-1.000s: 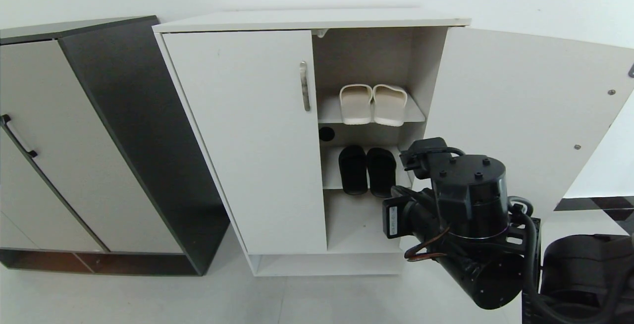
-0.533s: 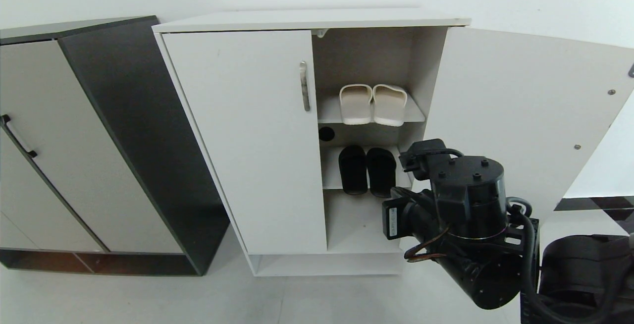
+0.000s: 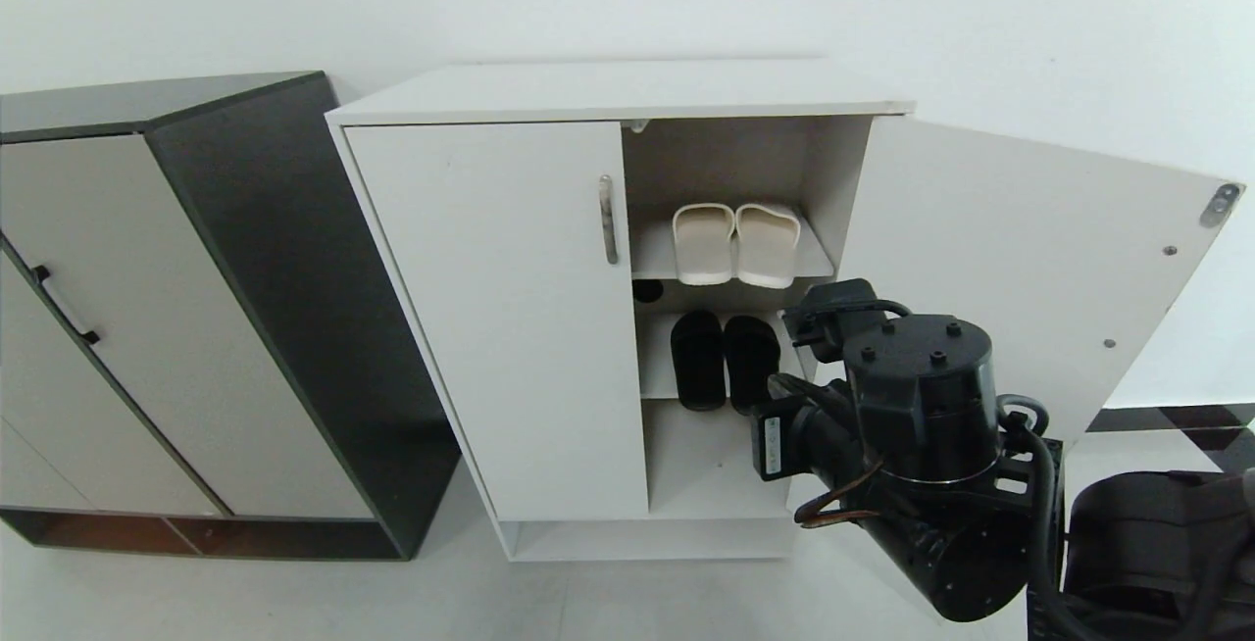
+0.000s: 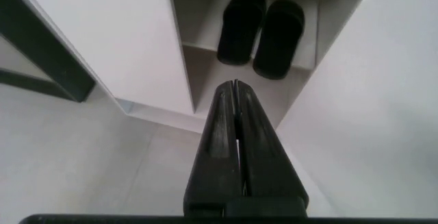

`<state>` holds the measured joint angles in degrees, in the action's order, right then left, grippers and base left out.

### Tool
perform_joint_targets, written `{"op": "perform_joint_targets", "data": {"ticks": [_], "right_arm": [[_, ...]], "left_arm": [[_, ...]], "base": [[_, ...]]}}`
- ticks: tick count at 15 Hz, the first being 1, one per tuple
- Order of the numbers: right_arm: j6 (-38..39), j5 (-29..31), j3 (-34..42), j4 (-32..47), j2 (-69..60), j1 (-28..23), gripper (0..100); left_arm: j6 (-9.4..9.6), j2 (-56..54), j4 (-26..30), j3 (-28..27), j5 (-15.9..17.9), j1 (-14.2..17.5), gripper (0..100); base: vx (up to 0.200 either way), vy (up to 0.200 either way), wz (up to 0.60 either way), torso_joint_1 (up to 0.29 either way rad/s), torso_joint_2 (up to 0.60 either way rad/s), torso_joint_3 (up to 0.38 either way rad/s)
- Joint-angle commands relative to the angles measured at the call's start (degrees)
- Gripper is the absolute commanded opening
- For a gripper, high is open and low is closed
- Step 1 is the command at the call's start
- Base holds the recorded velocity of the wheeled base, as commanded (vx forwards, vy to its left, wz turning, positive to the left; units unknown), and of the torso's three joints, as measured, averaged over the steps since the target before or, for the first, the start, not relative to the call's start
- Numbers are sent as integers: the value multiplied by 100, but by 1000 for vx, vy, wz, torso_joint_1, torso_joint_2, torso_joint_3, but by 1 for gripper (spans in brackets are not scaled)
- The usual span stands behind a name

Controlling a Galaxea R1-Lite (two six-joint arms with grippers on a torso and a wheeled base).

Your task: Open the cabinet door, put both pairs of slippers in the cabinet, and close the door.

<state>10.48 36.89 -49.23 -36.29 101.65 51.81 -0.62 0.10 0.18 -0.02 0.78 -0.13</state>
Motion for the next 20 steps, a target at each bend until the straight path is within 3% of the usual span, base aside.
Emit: {"op": "perform_joint_targets", "data": {"ticks": [1, 20], "right_arm": [[-2, 3, -8, -10, 22, -31, 0], [-20, 11, 9, -10, 13, -13, 0]], "left_arm": [[1, -1, -1, -6, 1, -4, 0], [1, -1, -1, 2, 1, -4, 0]], "base": [[0, 0, 0, 110, -481, -354], [0, 0, 0, 177, -493, -316]]}}
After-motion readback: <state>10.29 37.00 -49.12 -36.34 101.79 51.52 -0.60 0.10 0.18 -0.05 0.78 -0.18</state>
